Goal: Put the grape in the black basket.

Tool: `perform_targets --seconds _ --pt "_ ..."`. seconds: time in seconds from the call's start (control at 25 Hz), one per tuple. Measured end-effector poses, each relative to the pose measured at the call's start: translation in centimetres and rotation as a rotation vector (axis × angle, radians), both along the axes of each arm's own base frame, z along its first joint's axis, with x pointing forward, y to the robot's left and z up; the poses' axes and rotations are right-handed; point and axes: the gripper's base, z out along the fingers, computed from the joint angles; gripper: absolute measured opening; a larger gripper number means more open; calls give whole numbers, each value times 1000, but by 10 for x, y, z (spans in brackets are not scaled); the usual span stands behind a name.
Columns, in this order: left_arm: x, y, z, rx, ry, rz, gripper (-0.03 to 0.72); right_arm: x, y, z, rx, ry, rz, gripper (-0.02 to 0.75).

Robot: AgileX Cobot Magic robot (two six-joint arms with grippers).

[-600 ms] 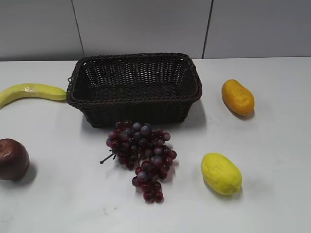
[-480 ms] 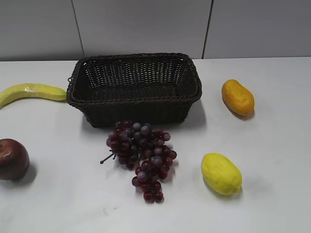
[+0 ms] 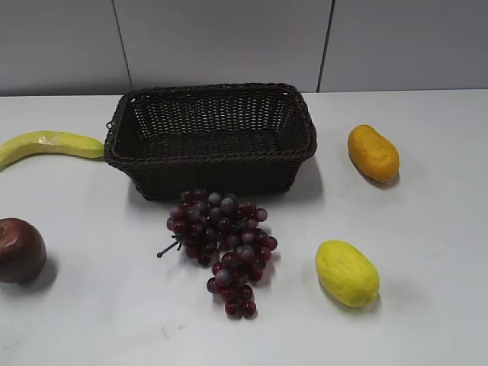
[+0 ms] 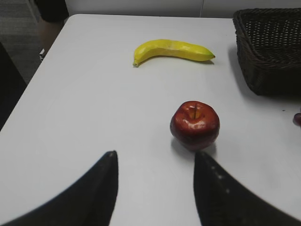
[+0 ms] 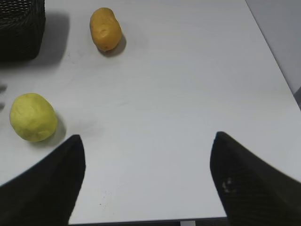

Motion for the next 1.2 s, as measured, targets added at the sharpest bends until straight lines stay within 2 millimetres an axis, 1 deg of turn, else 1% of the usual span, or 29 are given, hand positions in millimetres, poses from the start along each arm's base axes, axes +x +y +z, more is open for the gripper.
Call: perform_targets --seconds 0.28,0.36,0.44,0.56,0.76,0.88,1.08,1.2 --pt "0 0 0 0 0 0 489 0 0 1 4 -9 2 627" --pt "0 0 0 0 0 0 489 2 1 8 8 -37 2 627" --pt "0 0 0 0 0 0 489 10 1 17 11 -73 1 624" --pt "0 0 0 0 0 0 489 30 2 29 16 -117 -2 617" --pt "0 0 0 0 0 0 489 67 4 36 19 -108 -7 606" --pt "0 0 0 0 0 0 489 93 6 31 19 -45 -9 601" --pt "0 0 0 0 0 0 489 135 9 11 15 161 -11 596" --pt "0 0 0 0 0 0 489 157 11 8 1 253 -3 596"
